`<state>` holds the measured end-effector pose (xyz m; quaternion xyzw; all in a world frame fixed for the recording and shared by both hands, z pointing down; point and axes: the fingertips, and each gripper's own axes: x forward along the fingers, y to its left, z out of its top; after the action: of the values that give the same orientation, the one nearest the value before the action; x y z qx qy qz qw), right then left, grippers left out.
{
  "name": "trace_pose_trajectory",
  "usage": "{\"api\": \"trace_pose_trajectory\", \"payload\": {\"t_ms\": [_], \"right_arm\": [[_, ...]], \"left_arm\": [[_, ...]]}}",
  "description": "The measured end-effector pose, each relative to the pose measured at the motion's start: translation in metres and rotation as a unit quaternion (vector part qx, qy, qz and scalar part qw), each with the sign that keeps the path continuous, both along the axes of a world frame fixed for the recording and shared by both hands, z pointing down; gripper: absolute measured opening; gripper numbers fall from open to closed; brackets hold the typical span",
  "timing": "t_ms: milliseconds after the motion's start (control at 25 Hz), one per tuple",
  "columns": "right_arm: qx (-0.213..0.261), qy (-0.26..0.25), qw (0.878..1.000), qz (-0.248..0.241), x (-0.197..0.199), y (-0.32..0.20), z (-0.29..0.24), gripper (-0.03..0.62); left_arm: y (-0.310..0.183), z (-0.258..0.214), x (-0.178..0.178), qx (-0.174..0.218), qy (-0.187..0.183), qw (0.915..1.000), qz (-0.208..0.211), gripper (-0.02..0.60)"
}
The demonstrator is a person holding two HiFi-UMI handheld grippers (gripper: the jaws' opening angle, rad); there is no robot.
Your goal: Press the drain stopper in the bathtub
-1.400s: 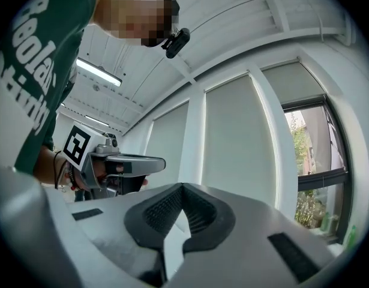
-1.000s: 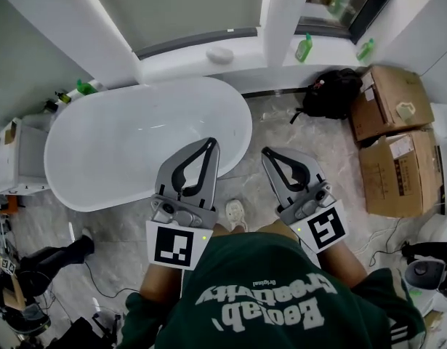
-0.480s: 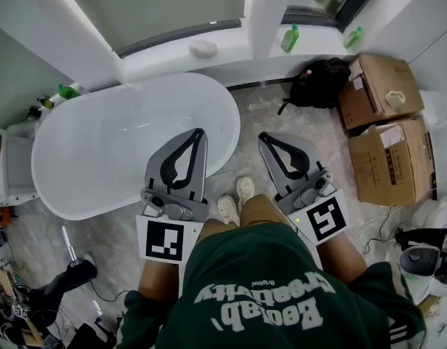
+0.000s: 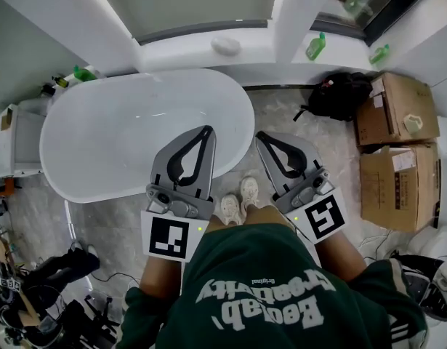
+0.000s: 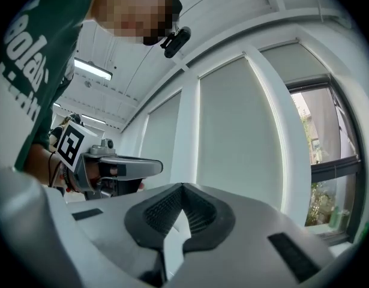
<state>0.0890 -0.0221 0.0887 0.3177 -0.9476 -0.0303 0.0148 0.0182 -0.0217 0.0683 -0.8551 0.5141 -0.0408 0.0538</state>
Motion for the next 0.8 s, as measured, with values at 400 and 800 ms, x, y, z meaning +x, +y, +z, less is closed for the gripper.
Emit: {"api": "trace_pose_trajectory", "payload": {"t_ms": [400,800], "right_arm": [[-0.026,-0.009,0.999,-0.023,0.017,-0.039,0.026,0.012],[-0.046,0.003,0.997,-0.055,-0.024,-0.057,0.077,0.012]], "left_arm": [[-0.026,0.021,0.010,-0.017,-0.020,0.9992,-0.029,0.006],[-0.040,0.081,-0.028,-0.063,-0.028,0.9960,-0.058,0.006]]}}
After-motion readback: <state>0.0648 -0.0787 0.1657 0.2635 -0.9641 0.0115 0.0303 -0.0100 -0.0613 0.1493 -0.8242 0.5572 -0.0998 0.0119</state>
